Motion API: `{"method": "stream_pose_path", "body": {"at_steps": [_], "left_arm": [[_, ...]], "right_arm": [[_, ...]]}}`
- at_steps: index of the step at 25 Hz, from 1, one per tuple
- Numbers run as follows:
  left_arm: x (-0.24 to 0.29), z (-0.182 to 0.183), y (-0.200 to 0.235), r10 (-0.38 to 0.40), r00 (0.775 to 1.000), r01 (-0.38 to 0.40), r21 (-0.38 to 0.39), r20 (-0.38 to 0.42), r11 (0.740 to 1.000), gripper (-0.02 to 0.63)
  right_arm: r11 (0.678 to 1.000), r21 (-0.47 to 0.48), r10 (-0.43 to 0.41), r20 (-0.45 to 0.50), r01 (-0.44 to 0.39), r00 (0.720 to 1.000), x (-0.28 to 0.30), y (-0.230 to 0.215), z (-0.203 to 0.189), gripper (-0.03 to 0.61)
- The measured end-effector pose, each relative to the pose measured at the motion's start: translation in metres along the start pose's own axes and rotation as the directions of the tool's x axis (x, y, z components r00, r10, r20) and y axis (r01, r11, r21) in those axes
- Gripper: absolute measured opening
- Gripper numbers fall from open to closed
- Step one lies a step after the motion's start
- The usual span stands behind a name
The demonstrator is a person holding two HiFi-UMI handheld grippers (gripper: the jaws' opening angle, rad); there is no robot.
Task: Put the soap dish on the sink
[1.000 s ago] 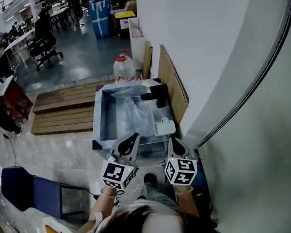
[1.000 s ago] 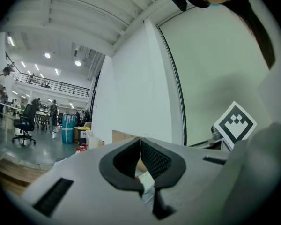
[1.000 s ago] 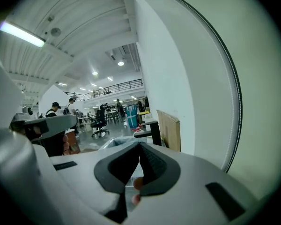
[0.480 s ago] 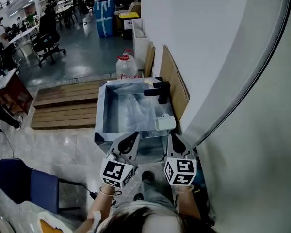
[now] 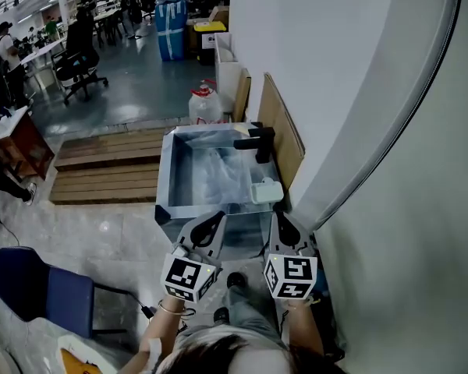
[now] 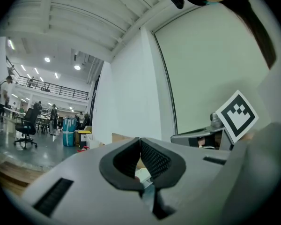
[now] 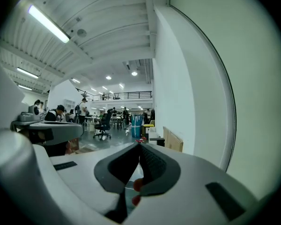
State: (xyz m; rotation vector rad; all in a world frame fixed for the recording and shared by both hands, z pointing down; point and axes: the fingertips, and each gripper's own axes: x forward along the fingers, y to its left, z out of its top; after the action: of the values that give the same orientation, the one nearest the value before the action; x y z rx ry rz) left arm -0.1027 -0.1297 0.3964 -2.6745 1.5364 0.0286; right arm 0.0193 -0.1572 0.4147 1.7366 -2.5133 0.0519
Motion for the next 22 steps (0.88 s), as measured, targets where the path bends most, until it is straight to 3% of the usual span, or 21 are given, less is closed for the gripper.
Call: {"method": "stream_pose_path", "body": {"at_steps": [22], "left_arm": [[-0.019, 0.009, 0.001, 0.07, 0.997, -0.068, -0.032, 0.044, 0.997, 0.009]], "right_arm": [[0.992, -0.111, 0.073, 0.073, -0.065, 0.995, -0.033, 0.023, 0.026, 0.026]]}}
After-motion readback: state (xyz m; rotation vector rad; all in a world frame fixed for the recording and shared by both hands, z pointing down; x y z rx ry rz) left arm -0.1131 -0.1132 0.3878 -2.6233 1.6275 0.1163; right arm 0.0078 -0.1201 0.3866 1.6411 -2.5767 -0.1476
